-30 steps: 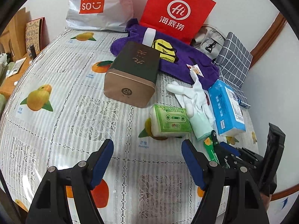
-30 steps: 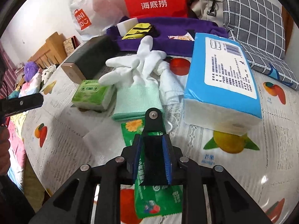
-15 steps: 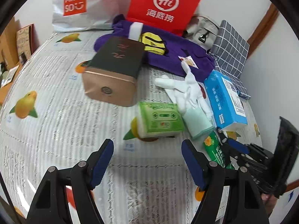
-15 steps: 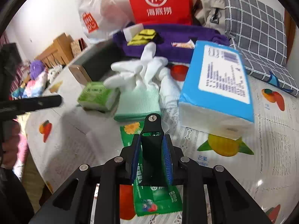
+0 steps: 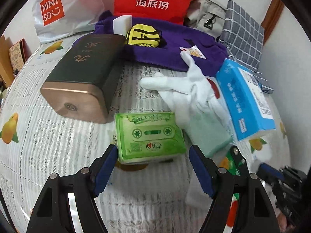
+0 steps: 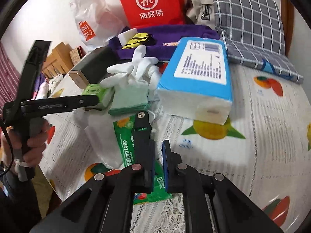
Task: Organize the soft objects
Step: 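Grasp the green cassette-print tissue pack with the left tool while the right tool lifts the green packet, then carry the tissue pack in the left tool and green packet in the right tool toward the towel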
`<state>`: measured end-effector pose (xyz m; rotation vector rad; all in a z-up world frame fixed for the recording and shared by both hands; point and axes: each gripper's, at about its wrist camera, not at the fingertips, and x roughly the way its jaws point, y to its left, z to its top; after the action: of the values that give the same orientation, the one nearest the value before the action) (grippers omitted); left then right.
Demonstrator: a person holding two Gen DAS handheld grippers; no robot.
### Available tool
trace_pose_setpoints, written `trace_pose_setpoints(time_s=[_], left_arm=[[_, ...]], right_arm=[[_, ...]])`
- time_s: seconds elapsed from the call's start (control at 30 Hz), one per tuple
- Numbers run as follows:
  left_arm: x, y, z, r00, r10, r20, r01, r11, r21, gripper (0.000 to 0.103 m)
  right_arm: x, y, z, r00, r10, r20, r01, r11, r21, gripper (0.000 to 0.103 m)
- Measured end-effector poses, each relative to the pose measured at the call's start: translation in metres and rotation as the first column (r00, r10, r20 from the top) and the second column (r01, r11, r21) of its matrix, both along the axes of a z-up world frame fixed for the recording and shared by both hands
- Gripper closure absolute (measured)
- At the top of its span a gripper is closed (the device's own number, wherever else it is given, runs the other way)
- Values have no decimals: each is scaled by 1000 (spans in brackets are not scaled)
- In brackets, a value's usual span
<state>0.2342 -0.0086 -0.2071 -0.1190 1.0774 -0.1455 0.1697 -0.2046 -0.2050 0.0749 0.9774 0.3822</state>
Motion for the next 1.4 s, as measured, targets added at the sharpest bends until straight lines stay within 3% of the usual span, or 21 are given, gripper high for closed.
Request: trace_pose_setpoints(time_s=[0.03, 0.1, 0.27, 0.33, 0.7, 1.17, 1.4], left_arm=[[3, -2, -1, 1000, 3, 4, -3, 1000, 10, 27], [9, -5, -6, 1000, 16, 6, -16, 999, 42, 27], [14, -10, -11, 999, 21, 37, -24, 996, 83, 32], [12, -7, -10, 999, 18, 42, -21, 997, 76, 32], [-6, 19, 0, 999, 31, 31, -30, 999, -15, 33], [-40, 83, 2, 987, 162, 11, -162, 987, 3, 33], [-51, 91, 27, 983, 175, 59, -175, 985, -11, 33]], right_arm=[[-2, 1, 1, 1000, 6, 9, -6, 1000, 9, 74], [-2, 7, 1, 1000, 17, 26, -18, 1000, 10, 60], [9, 26, -10, 999, 49, 5, -49, 999, -15, 61], [14, 29, -18, 999, 52, -11, -52, 998, -27, 81], [6, 19, 3, 999, 25, 32, -24, 999, -28, 82], [-19, -33, 7, 991, -134, 10, 134, 990, -51, 82], [-24, -39, 28, 987, -148, 55, 150, 988, -29, 82]])
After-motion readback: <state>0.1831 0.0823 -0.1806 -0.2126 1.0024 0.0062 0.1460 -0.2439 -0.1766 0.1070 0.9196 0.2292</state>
